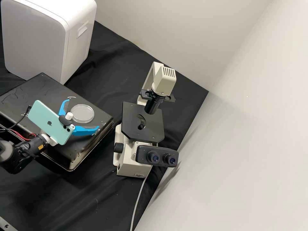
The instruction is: Place the petri dish on the bench
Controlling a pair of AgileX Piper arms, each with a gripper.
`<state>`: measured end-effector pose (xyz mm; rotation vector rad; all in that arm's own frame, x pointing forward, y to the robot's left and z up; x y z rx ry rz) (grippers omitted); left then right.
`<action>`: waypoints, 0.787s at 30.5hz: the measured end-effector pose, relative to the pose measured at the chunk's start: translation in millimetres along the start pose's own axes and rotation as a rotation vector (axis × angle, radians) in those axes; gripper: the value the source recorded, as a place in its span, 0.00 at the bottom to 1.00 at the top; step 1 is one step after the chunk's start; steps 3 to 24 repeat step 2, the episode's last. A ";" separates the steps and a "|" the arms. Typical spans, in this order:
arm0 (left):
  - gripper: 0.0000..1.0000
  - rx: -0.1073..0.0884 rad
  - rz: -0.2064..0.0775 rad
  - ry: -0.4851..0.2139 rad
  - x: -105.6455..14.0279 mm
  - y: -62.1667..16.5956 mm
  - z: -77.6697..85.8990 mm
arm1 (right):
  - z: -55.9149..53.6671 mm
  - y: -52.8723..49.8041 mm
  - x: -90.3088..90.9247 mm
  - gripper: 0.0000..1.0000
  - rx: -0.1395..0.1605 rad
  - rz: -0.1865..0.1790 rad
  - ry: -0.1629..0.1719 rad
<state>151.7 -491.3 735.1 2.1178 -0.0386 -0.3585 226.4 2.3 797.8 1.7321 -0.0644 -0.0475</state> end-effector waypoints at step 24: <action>1.00 0.000 0.000 0.000 0.0 0.0 0.0 | 2.1 2.0 -4.5 1.00 0.023 0.000 -0.004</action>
